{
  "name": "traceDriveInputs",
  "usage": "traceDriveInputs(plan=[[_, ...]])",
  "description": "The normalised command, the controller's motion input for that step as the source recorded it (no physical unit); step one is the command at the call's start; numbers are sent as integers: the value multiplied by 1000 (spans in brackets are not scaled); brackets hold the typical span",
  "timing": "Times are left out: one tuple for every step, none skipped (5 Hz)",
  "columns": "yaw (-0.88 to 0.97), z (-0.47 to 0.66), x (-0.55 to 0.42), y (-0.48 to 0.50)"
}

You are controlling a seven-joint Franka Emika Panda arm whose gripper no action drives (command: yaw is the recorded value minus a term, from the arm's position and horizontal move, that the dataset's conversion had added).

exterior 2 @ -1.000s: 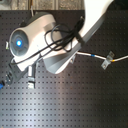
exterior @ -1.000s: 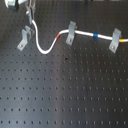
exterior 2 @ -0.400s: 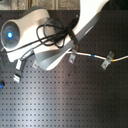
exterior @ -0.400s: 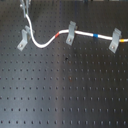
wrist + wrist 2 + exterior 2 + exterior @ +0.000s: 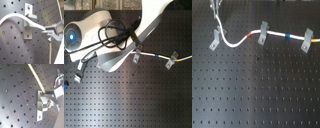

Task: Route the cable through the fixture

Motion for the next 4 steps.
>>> traceDriveInputs(plan=[[591, 112, 33, 326], [29, 219, 80, 197], [-309, 470, 226, 121], [-400, 341, 1, 0]])
